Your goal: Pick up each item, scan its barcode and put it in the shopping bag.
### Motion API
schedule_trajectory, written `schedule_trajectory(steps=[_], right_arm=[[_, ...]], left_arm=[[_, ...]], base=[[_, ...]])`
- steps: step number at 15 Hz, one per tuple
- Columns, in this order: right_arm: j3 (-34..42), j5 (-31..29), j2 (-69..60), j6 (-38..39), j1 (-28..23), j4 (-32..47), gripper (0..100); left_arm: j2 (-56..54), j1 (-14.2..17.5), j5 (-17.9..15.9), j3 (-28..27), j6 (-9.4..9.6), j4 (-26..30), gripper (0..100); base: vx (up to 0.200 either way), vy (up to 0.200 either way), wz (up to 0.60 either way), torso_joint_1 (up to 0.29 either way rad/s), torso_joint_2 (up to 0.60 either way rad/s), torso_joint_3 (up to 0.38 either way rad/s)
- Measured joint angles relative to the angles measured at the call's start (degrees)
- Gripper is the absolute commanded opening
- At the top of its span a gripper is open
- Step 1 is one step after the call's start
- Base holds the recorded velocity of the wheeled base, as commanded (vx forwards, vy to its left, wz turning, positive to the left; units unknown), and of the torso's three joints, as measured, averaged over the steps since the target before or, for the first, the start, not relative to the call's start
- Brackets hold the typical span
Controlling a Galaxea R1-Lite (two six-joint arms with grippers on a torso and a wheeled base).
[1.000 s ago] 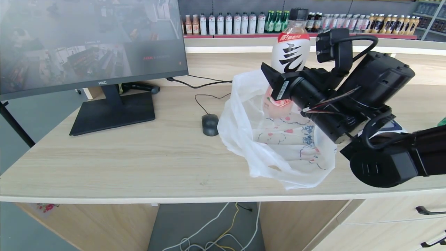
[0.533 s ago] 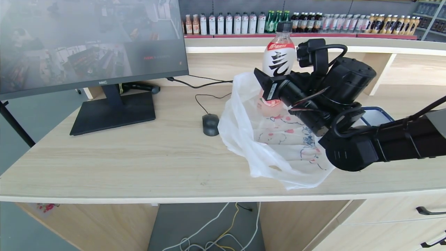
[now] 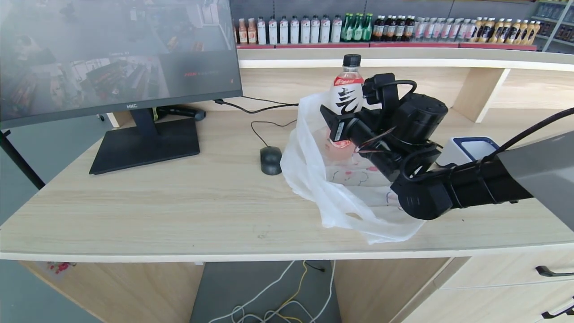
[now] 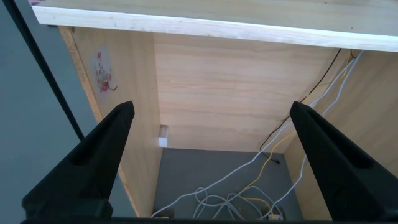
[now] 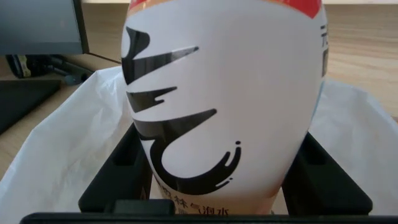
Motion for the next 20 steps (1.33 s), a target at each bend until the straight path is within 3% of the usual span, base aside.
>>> schedule_trajectory(steps=[10, 20], right_arm=[[-0.5, -0.5, 1.3, -1.3, 0.4, -0.3, 0], [4.3, -0.5, 1.3, -2.0, 0.7, -3.5, 0]], left_arm=[[0.0, 0.0, 0.0, 0.0, 0.0, 0.0, 100], [0.0, 0.0, 0.0, 0.0, 0.0, 0.0, 100]], base=[[0.0, 0.0, 0.0, 0.0, 0.0, 0.0], [0.0, 0.0, 0.0, 0.0, 0.0, 0.0]])
